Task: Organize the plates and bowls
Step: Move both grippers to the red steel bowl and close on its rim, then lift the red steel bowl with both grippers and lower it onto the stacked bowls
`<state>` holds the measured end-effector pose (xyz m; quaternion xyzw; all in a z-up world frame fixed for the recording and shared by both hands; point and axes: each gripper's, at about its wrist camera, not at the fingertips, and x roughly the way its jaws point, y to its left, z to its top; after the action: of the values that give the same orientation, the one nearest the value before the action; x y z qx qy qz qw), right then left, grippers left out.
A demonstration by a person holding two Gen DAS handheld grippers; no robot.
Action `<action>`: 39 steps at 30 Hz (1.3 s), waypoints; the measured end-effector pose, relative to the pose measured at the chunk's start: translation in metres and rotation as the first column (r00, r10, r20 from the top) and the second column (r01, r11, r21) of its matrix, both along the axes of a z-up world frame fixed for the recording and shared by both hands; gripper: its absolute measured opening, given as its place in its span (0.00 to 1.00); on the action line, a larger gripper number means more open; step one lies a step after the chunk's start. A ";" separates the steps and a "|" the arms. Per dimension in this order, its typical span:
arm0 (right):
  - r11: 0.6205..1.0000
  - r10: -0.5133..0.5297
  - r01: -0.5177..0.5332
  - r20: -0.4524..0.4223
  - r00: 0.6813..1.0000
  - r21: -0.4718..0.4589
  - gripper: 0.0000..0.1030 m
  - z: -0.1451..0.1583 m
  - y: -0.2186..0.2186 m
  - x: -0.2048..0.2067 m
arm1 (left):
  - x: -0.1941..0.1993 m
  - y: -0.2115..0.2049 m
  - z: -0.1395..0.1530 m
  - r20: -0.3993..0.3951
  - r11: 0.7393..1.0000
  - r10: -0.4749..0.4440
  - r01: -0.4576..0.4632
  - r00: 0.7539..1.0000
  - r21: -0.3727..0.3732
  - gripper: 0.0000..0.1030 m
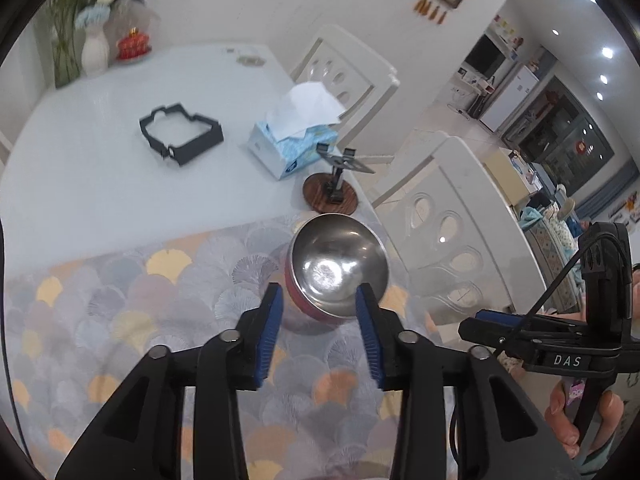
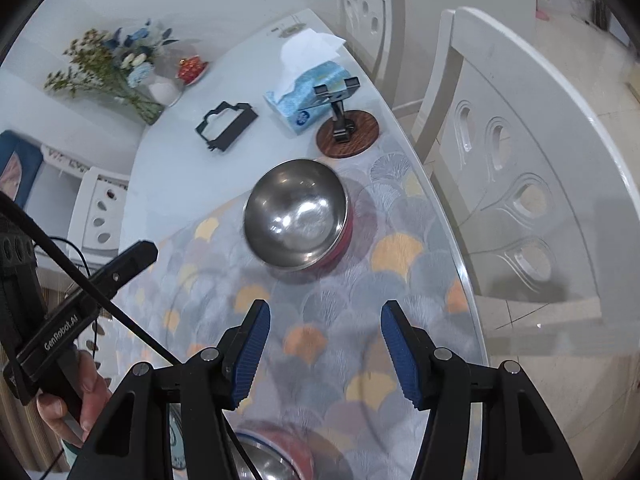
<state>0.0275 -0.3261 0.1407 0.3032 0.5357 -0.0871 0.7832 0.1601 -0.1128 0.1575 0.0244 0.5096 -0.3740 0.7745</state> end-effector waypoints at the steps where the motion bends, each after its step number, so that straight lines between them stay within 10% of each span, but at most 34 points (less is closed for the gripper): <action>1: 1.000 -0.004 0.004 -0.004 1.000 0.007 0.54 -0.006 -0.004 0.007 | 0.005 -0.001 -0.005 -0.017 1.000 0.009 -0.009 1.000 -0.002 0.45; 28: 0.997 -0.058 0.061 -0.078 0.995 0.040 0.55 -0.116 -0.030 0.089 | 0.068 -0.056 -0.120 -0.226 0.999 0.023 -0.017 0.974 0.027 0.44; 34: 0.999 -0.042 0.044 -0.072 0.997 0.017 0.15 -0.129 -0.024 0.097 | 0.072 -0.060 -0.138 -0.274 1.000 0.006 -0.006 0.962 0.002 0.17; 39: 0.999 -0.039 0.037 -0.073 0.997 -0.031 0.15 -0.118 -0.012 0.095 | 0.068 -0.050 -0.137 -0.303 0.998 0.042 -0.051 0.952 -0.023 0.14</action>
<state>0.1223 -0.3380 0.0223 0.2983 0.5571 -0.1208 0.7655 0.2285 -0.1629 0.0206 -0.0570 0.6168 -0.3627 0.6963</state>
